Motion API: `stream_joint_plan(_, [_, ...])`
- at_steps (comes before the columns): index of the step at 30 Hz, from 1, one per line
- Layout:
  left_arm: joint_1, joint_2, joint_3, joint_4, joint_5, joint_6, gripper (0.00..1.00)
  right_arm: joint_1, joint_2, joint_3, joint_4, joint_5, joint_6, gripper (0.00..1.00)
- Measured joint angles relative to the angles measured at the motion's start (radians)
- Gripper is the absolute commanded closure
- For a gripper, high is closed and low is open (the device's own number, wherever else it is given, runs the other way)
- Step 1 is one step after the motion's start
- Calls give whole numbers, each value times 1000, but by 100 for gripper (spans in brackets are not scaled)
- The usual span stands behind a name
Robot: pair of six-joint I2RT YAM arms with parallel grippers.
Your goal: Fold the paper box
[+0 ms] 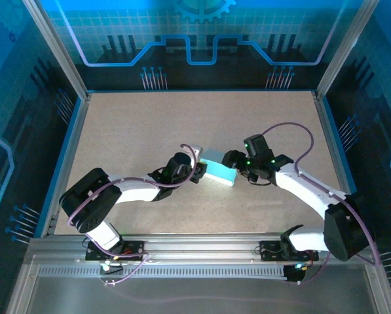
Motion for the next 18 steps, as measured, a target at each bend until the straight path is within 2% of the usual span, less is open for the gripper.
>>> stream_joint_plan(6, [-4,-95,-48,0,22,11,31,-11,42,0,20,-24,12,15])
stream_joint_plan(11, [-4,-253,-124,-19,54,7,15,-26,95,0,35,-28,-1,27])
stream_joint_plan(18, [63,-380,-193,-48,149,-54,5,-52,221,31,53,-64,-58,37])
